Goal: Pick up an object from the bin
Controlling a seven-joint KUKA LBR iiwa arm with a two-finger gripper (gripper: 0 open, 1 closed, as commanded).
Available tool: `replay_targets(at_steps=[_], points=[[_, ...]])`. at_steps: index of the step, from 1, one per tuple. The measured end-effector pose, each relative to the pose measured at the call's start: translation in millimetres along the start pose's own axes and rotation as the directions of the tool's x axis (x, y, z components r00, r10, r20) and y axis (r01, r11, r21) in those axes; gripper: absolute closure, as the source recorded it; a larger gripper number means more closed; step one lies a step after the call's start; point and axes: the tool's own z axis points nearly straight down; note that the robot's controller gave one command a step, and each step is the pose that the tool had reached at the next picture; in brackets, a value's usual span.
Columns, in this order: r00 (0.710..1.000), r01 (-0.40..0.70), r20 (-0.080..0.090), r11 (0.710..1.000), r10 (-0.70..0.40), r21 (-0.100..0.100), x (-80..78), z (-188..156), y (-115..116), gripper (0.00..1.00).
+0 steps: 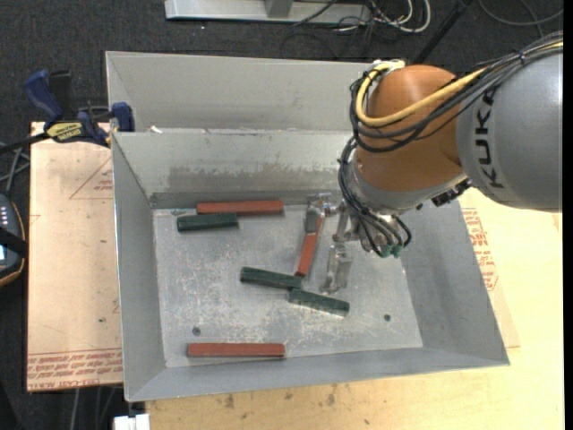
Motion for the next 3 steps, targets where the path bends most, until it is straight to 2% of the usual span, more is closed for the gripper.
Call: replay_targets(at_steps=[1,2,3], points=[[1.0,-0.007,0.007,1.0,0.007,0.0,-2.4,45.6,1.7,0.0],[0.99,-0.143,0.002,0.99,0.143,-0.001,4.1,103.0,-9.3,0.0],[0.989,0.15,0.001,0.989,-0.15,0.0,-27.1,137.9,40.6,1.0]])
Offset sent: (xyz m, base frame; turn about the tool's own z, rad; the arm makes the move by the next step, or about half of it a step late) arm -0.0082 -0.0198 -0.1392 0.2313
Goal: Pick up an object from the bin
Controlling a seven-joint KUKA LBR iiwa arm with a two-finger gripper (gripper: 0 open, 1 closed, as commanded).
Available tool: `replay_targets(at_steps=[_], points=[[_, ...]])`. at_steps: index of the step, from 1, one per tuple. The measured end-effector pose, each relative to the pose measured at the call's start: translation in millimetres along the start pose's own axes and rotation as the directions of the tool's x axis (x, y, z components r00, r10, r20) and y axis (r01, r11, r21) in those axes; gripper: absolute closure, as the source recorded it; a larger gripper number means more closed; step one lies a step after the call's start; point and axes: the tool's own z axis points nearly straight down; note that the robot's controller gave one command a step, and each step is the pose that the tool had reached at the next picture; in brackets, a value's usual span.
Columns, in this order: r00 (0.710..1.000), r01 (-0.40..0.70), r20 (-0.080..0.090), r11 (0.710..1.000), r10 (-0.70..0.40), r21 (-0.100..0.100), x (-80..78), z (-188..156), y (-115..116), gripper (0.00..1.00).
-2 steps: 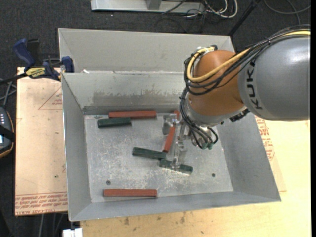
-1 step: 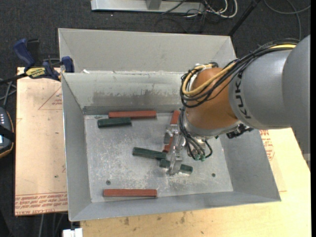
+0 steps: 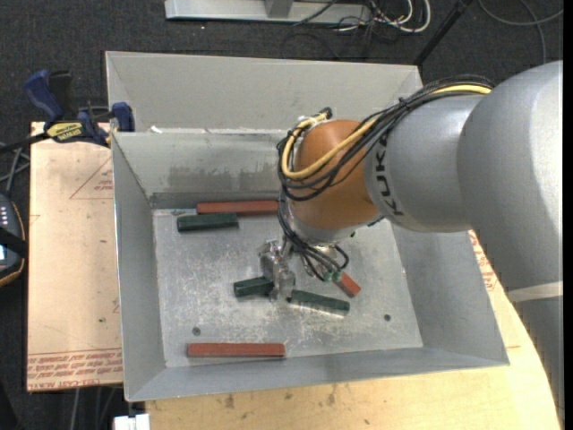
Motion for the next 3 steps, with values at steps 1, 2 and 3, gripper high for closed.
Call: replay_targets(at_steps=[1,2,3], points=[[1.0,-0.001,0.0,1.0,0.001,0.0,0.0,0.0,0.0,1.0],[1.0,-0.005,-0.001,1.0,0.005,0.0,1.7,-7.5,13.6,1.0],[1.0,-0.018,0.001,1.0,0.018,0.001,-22.4,-156.1,-20.4,1.0]])
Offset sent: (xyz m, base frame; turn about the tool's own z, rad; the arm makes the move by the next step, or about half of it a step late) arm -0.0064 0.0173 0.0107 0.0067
